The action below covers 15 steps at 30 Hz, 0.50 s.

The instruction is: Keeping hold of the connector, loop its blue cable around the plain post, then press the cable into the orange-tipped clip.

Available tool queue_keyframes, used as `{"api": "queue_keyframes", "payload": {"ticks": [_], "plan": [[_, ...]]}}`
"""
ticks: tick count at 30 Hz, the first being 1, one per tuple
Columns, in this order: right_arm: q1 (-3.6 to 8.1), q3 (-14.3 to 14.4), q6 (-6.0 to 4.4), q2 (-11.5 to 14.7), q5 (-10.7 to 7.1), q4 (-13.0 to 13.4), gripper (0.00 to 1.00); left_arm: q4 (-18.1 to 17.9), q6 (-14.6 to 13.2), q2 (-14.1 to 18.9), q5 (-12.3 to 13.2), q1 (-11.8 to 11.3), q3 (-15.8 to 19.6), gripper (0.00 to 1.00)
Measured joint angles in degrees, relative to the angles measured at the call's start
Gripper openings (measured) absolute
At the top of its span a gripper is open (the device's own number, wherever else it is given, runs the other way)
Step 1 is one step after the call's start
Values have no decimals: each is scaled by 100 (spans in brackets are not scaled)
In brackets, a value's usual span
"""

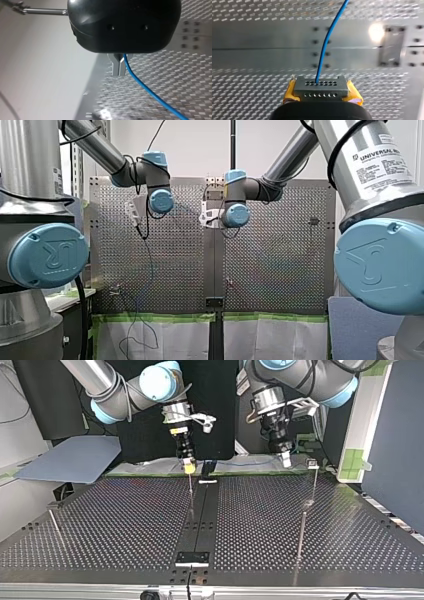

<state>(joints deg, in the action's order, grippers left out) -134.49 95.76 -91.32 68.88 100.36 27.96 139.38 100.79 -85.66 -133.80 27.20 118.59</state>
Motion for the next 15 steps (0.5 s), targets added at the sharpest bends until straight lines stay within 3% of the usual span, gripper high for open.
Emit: {"api": "queue_keyframes", "payload": {"ticks": [9,15], "plan": [[68,-553,3,552,-397,-552,0,536,-57,521,1,-180,-535,0],[147,-893,-8,893,-650,-892,0,900,-119,606,82,-354,-899,0]]}}
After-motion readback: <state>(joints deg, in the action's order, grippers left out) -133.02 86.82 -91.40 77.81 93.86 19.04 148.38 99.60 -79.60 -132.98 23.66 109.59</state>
